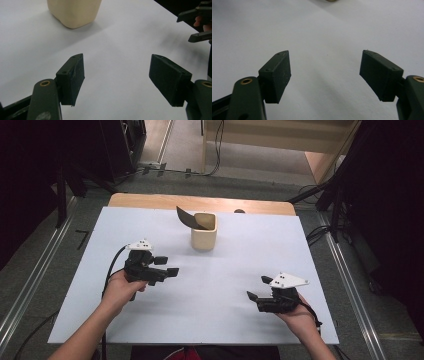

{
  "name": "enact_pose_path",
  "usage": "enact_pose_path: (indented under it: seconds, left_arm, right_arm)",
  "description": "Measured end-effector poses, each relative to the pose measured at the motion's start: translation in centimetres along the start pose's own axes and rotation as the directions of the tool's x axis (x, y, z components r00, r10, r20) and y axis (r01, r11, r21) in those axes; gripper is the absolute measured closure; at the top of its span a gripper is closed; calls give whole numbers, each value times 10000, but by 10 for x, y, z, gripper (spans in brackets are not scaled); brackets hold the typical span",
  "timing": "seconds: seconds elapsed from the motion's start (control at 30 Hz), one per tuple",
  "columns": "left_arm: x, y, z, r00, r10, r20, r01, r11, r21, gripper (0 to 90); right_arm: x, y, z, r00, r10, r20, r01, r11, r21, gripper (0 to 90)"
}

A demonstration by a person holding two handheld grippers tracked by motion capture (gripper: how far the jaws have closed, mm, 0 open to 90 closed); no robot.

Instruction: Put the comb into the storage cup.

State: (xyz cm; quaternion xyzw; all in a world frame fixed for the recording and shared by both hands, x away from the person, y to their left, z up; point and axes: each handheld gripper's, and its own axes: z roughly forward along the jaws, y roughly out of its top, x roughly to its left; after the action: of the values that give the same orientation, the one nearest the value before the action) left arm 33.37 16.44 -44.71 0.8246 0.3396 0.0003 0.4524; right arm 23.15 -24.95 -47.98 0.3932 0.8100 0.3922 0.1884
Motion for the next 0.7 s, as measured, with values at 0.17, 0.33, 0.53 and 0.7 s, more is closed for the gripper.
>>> enact_pose_path:
  seconds: [0.17,0.33,0.53,0.7]
  left_arm:
    - [-2,-8,-4,10000,-12,92,12,10000,35,296]
    - [-4,-14,-13,9998,172,-20,-172,9998,30,296]
    - [-6,-22,-20,9999,86,77,-87,9999,90,294]
    - [-9,-28,-25,9999,111,121,-113,9998,169,279]
  right_arm:
    - [0,0,0,10000,8,5,-8,10000,23,233]
    - [-1,0,1,10000,18,-21,-18,10000,2,232]
    - [-1,0,1,10000,96,-26,-96,9999,76,233]
    - [-1,-1,1,9999,95,-35,-94,9999,118,232]
